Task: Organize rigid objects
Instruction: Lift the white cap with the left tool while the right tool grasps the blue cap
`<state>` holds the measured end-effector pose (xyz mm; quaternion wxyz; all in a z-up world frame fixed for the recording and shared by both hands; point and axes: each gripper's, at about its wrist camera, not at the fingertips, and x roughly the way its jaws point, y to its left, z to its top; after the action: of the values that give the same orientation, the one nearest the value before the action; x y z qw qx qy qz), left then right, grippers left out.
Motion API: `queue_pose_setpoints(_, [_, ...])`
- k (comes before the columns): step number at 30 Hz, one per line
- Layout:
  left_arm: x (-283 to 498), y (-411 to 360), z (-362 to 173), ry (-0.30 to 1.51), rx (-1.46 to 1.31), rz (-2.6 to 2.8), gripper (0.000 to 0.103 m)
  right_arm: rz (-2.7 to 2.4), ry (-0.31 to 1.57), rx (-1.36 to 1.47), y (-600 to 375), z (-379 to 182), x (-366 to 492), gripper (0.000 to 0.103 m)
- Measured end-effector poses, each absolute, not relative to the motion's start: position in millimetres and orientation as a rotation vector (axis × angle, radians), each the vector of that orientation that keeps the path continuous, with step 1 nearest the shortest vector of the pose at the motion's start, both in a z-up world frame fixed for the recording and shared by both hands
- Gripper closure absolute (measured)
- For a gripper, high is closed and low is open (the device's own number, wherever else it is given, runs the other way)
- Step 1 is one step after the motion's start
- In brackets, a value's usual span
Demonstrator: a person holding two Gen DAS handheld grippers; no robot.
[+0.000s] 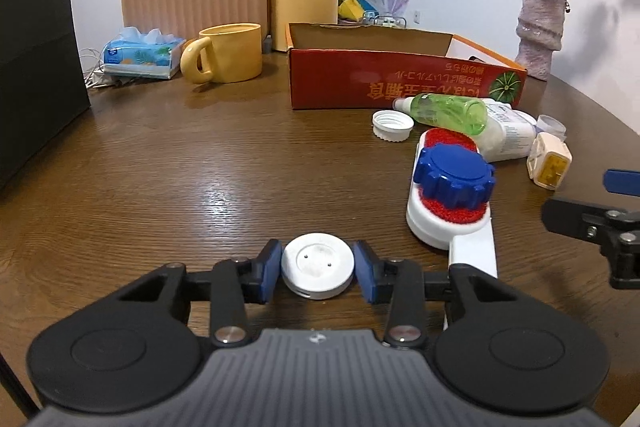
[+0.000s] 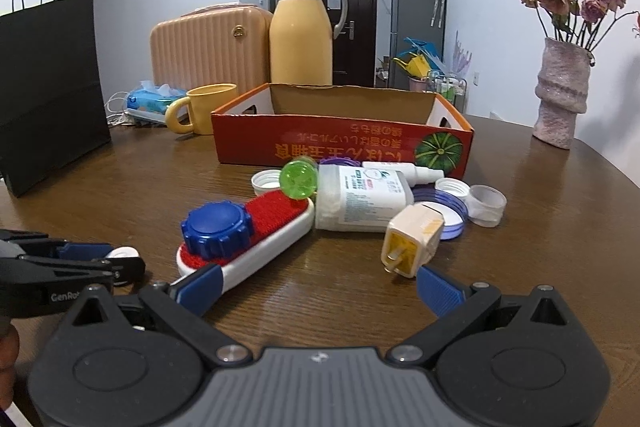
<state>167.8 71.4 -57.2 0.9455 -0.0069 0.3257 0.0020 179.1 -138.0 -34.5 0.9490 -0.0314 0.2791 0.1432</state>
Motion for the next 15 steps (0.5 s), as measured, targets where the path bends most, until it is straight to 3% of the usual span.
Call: queue_pose_setpoints(15, [157, 94, -42, 0.614, -0.065, 0.056, 0.063, 0.387, 0.565, -0.037, -116, -29, 200, 0.004])
